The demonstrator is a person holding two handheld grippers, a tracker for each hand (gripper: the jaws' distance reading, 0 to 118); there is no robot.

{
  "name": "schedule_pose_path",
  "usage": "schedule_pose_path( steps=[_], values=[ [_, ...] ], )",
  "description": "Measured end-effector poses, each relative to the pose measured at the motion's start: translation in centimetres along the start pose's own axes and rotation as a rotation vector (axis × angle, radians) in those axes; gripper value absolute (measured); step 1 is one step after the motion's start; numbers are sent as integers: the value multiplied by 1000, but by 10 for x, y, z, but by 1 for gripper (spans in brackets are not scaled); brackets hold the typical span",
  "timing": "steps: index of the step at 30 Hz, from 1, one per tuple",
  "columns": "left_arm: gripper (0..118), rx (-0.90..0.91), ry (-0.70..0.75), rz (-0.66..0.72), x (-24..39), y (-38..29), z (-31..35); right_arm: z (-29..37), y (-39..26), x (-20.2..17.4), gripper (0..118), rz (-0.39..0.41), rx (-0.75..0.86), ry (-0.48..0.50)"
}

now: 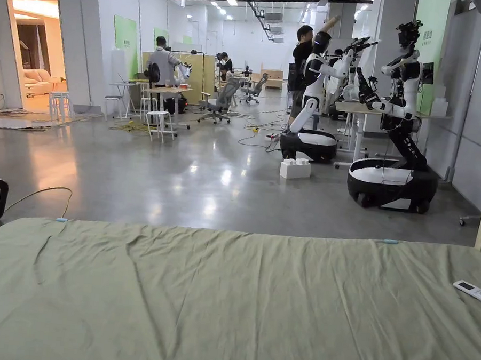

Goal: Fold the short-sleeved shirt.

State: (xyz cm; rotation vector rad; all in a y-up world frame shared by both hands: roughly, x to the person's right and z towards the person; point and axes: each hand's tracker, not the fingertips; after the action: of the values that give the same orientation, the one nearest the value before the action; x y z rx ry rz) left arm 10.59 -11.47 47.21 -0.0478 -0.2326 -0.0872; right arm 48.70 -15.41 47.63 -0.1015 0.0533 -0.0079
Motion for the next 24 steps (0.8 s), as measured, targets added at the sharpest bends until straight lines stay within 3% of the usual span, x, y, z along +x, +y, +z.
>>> schedule_pose_path(
  steps=[4, 13, 15, 18, 21, 24],
  values=[
    [0, -32, 12, 0, -1, 0, -3, -5, -3, -6, 0, 59, -16, -1],
    [0, -134, 38, 80, -26, -13, -35, -22, -18, 5, 0, -15, -94, -6],
    [0, -213, 52, 155, -39, -26, -58, -29, -25, 9, 0, -63, -123, 0],
    [1, -306, 62, 246, -59, -55, -102, -39, -37, 14, 0, -72, -162, 0],
    [20, -372, 60, 225, -74, -96, -166, -50, -47, 18, 0, -56, -217, -12],
    [65, -506, 48, 289, -92, -137, -245, -59, -57, 22, 0, -24, -278, -39]
  ],
)
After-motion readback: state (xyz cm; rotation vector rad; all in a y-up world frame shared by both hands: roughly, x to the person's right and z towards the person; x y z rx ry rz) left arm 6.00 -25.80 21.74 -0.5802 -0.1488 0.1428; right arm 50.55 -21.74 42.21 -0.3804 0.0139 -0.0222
